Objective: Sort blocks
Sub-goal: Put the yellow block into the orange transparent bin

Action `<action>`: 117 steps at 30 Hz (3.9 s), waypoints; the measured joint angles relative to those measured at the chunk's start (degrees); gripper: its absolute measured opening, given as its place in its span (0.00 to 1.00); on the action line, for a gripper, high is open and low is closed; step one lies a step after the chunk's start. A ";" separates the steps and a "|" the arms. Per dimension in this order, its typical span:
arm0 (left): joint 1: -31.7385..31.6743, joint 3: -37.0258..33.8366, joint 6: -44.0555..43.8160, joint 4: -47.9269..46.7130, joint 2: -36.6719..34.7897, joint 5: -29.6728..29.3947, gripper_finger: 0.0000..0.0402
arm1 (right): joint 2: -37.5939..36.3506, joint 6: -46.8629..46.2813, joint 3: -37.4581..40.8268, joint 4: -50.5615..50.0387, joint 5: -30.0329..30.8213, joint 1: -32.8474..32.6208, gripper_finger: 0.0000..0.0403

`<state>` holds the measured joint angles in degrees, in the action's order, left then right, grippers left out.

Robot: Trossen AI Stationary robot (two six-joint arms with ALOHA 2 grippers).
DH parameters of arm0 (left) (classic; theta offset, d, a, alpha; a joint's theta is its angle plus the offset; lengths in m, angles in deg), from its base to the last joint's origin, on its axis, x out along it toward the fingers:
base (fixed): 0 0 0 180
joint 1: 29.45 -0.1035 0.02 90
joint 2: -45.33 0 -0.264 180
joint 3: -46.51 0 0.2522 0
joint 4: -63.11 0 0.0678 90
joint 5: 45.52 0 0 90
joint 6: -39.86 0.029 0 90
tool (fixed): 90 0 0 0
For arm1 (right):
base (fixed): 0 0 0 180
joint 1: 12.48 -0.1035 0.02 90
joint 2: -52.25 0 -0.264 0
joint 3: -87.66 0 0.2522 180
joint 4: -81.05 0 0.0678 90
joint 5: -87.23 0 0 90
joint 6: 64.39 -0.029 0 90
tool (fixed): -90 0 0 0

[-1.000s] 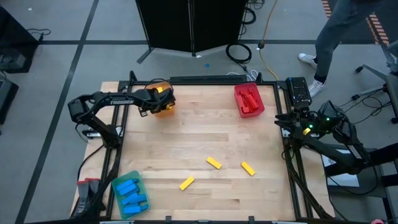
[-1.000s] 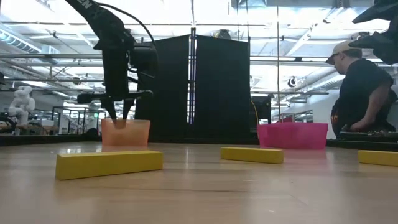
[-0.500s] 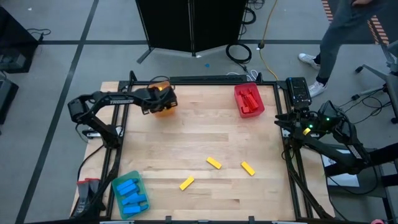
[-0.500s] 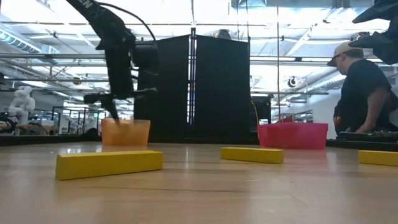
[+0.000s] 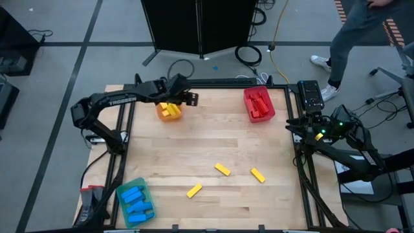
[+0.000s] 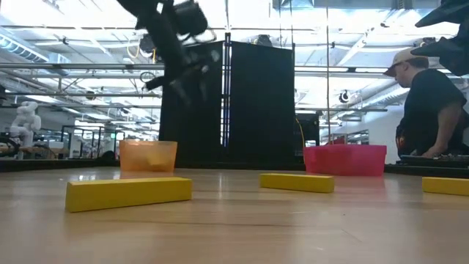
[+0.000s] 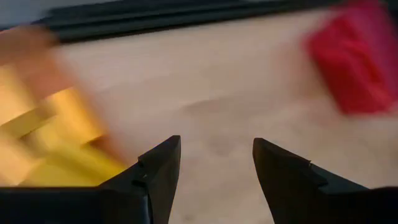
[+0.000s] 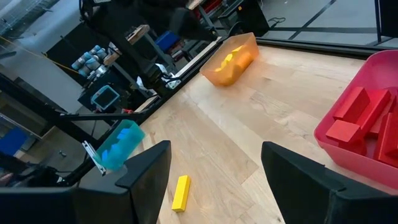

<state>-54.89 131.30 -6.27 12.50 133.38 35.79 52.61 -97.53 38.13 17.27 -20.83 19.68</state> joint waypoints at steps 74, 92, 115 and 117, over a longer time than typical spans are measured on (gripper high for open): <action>36.10 11.18 57.49 23.09 32.30 8.61 0.52 | -0.01 -0.66 0.02 -2.25 0.05 -0.02 0.62; 35.97 11.18 57.43 22.78 35.21 10.06 0.52 | -0.02 -0.66 0.02 -2.21 0.03 -0.02 0.62; 35.94 12.52 51.38 21.06 36.40 9.94 0.27 | -0.01 -0.66 0.02 -2.18 0.20 -0.01 0.62; 35.94 14.30 50.93 17.94 36.17 9.10 0.27 | -0.02 -0.86 0.02 -2.17 0.22 -0.02 0.62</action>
<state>-18.95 145.60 44.66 30.44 169.55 44.89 52.59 -98.39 38.15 15.10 -20.62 19.66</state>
